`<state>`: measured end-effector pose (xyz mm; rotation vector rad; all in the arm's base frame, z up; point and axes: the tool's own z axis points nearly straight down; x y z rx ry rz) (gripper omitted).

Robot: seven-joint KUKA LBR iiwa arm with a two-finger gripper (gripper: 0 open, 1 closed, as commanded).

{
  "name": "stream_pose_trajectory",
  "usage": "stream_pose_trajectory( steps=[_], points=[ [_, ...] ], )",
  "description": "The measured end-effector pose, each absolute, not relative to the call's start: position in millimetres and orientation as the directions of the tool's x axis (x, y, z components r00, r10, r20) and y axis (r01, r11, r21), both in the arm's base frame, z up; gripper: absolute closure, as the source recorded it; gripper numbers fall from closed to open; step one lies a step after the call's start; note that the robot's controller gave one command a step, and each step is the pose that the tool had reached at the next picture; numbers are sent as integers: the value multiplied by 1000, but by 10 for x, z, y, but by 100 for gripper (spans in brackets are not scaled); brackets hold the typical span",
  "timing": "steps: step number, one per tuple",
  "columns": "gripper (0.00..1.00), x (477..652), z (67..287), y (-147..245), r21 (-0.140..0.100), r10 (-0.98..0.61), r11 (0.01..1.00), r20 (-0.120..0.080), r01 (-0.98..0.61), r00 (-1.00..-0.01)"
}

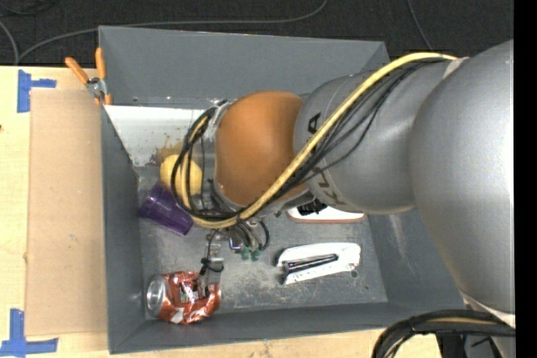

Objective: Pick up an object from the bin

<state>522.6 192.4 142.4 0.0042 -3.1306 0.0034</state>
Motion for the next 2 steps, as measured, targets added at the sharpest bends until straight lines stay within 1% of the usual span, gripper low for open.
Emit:
stream_pose_trajectory(
  steps=[1,2],
  points=[
    [0,5250,1462,1912,-1,3,1000,4,3,-1000],
    [0,4831,718,2165,1,-239,971,-10,-239,-971]
  ],
)
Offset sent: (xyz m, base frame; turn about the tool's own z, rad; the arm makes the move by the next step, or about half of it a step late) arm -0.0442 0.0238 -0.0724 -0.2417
